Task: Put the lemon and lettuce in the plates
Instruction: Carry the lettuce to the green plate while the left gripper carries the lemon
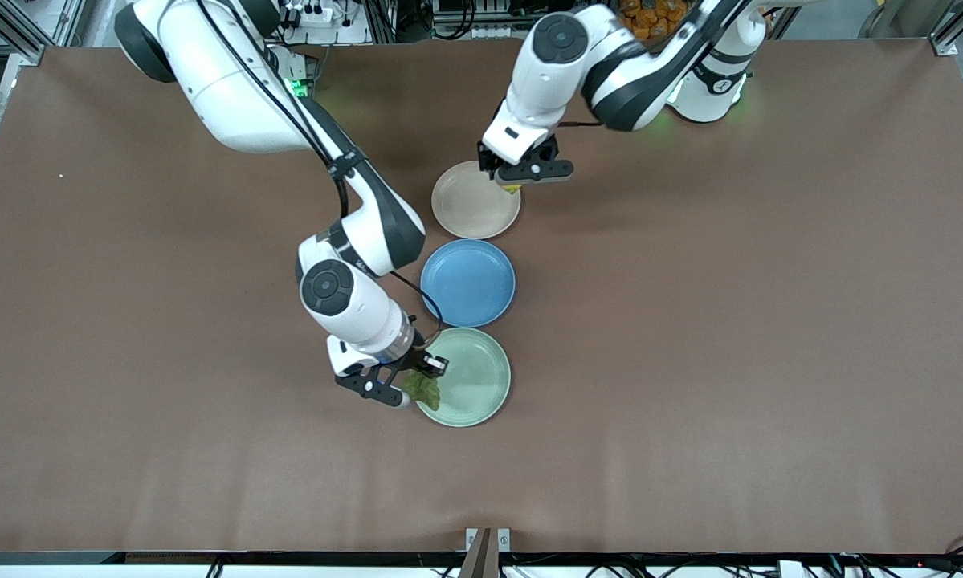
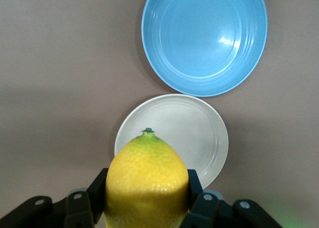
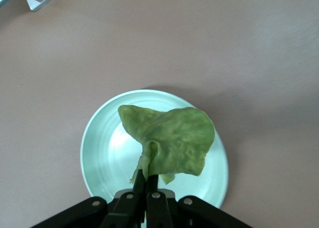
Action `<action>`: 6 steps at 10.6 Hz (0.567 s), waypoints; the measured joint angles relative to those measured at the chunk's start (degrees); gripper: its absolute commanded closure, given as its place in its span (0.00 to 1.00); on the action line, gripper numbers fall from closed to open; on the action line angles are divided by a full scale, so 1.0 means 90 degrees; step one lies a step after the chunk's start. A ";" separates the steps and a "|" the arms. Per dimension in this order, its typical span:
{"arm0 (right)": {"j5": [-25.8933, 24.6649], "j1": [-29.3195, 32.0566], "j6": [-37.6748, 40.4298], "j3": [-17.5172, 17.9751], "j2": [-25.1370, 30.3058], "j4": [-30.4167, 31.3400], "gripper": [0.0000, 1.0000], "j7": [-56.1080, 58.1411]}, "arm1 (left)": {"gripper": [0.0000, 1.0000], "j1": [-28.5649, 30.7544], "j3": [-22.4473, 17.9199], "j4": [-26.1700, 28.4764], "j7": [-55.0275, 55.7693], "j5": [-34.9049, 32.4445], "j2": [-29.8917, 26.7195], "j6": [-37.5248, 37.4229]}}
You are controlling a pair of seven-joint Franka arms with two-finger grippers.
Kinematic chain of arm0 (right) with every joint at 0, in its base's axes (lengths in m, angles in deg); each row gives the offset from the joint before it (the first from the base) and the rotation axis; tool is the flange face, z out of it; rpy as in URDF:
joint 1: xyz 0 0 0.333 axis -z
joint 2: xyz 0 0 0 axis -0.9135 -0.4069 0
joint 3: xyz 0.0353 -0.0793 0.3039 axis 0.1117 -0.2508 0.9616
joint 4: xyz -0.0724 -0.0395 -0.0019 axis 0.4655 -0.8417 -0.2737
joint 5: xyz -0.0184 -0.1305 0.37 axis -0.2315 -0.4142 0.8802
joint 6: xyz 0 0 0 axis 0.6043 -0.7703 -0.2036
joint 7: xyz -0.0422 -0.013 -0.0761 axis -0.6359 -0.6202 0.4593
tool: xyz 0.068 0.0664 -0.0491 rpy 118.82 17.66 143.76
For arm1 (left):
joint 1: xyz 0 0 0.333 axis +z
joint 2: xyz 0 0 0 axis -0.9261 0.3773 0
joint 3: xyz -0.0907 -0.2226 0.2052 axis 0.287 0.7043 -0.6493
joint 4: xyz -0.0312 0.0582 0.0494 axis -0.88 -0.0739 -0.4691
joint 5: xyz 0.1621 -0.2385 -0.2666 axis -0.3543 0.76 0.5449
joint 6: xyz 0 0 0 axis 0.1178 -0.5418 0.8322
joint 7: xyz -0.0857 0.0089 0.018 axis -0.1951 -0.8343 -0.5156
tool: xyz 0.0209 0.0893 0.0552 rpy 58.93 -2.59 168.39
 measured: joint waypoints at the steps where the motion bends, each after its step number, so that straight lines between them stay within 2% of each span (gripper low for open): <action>1: 0.0113 -0.0057 -0.0170 0.0000 -0.0115 -0.0013 0.94 -0.0040 | 1.00 -0.0116 -0.0003 -0.0082 0.0491 -0.0518 0.0368 0.0103; 2: 0.0153 -0.0088 -0.0237 0.0000 -0.0197 -0.0029 0.92 -0.0066 | 1.00 -0.0231 -0.0010 -0.0191 0.0899 -0.0945 0.0676 0.0128; 3: 0.0171 -0.0103 -0.0243 0.0000 -0.0247 -0.0064 0.75 -0.0090 | 1.00 -0.0366 -0.0026 -0.0301 0.1277 -0.1322 0.0951 0.0129; 4: 0.0201 -0.0111 -0.0243 0.0000 -0.0260 -0.0085 0.45 -0.0132 | 1.00 -0.0535 -0.0103 -0.0393 0.1630 -0.1653 0.1179 0.0130; 5: 0.0237 -0.0111 -0.0243 -0.0001 -0.0259 -0.0103 0.21 -0.0165 | 1.00 -0.0803 -0.0295 -0.0497 0.1936 -0.1905 0.1367 0.0133; 6: 0.0244 -0.0112 -0.0243 -0.0002 -0.0259 -0.0118 0.16 -0.0241 | 1.00 -0.1274 -0.0690 -0.0630 0.2246 -0.2120 0.1537 0.0142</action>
